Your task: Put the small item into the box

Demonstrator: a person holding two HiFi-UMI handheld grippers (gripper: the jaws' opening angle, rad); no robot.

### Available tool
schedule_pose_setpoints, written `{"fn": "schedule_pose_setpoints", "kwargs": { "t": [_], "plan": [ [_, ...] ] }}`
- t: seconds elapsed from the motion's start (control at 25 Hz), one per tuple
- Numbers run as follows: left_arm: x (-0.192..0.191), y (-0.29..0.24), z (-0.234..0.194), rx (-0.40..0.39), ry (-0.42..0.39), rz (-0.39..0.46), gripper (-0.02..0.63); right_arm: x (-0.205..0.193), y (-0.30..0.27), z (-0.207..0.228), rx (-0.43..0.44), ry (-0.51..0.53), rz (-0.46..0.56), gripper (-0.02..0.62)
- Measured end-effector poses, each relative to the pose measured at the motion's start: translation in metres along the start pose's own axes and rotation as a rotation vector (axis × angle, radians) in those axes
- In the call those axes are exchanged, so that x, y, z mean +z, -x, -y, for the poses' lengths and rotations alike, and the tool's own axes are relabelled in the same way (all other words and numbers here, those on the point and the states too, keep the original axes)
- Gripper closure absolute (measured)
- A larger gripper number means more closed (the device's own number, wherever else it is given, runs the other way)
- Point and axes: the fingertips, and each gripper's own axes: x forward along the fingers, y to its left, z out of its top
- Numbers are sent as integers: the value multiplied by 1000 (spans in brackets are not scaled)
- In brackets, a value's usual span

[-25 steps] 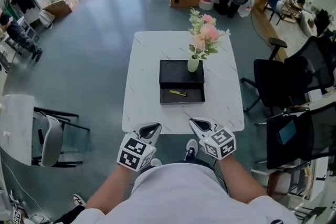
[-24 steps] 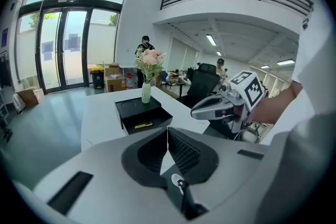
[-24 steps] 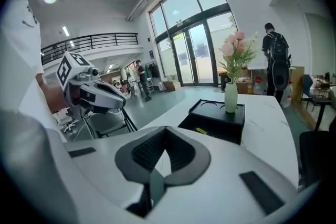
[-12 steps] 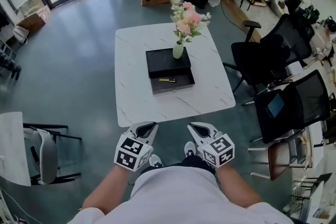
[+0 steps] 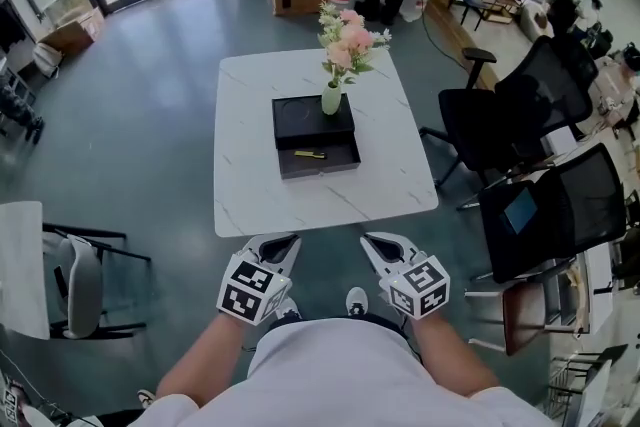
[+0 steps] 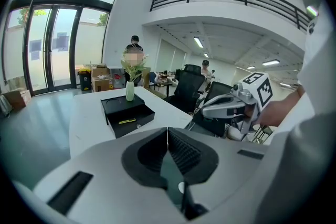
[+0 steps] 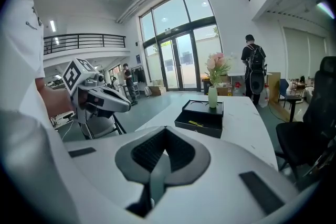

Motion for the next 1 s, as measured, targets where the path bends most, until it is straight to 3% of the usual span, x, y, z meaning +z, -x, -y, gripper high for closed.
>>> {"fn": "schedule_pose_setpoints", "kwargs": {
  "t": [0.4, 1.0],
  "plan": [
    [5, -13, 28, 45, 4, -3, 589, -11, 14, 28, 44, -14, 12, 580],
    [2, -14, 39, 74, 10, -17, 589, -18, 17, 28, 93, 13, -11, 580]
  ]
}}
